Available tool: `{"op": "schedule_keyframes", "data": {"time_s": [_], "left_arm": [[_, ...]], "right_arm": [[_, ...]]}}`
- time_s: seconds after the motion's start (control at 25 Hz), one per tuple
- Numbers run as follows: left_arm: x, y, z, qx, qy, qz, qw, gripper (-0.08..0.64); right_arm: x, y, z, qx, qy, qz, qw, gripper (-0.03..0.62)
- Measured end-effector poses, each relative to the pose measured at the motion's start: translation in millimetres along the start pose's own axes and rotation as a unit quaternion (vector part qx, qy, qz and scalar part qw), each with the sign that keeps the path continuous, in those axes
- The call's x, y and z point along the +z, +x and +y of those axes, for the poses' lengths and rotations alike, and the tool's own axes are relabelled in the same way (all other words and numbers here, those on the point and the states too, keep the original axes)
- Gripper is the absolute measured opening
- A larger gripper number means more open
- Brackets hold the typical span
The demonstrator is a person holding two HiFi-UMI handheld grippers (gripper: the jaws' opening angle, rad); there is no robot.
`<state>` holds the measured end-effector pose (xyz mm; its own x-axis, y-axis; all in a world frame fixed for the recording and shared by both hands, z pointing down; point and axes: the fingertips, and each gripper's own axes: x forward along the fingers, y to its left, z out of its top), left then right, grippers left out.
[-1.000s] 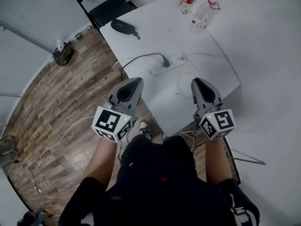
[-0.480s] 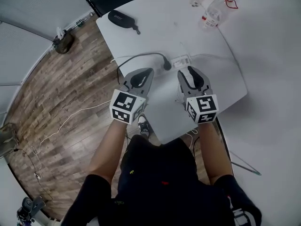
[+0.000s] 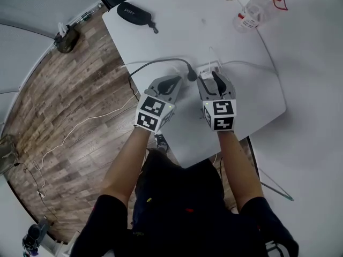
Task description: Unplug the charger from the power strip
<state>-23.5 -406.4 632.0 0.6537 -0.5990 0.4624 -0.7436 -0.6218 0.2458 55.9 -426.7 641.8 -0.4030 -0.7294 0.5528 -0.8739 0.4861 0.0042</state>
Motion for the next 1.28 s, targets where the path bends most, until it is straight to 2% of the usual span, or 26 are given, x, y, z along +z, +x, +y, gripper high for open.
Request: {"op": "schedule_keyframes", "data": {"time_s": [0.2,0.32,0.48,0.72,1.08,1.28], "left_arm": [[-5,3,5,-0.005,-0.027,-0.002,0.9996,0.020],[-5,5,4,-0.010,-0.041,-0.003,0.9991,0.020],[-6,4,4,-0.009,-0.035,0.002,0.9993,0.020],[-2,1,6,0.008,-0.023,0.017,0.9996,0.020],[66,-74,-30,0.004,-0.010,-0.061,0.9981,0.020],[112,-133,-65,0.006,0.027,-0.117,0.9928,0.020]], "right_arm": [[-6,7,1,0.005,0.004,0.006,1.000,0.204],[-6,6,2,0.007,0.008,0.003,1.000,0.175],[-3,3,2,0.005,0.018,-0.005,1.000,0.170],[49,-32,-7,-0.003,0.024,-0.093,0.995,0.169],[103,-135,-16,-0.018,0.045,-0.171,0.984,0.169],[128,-188,-13,-0.019,0.045,-0.208,0.977,0.169]]}}
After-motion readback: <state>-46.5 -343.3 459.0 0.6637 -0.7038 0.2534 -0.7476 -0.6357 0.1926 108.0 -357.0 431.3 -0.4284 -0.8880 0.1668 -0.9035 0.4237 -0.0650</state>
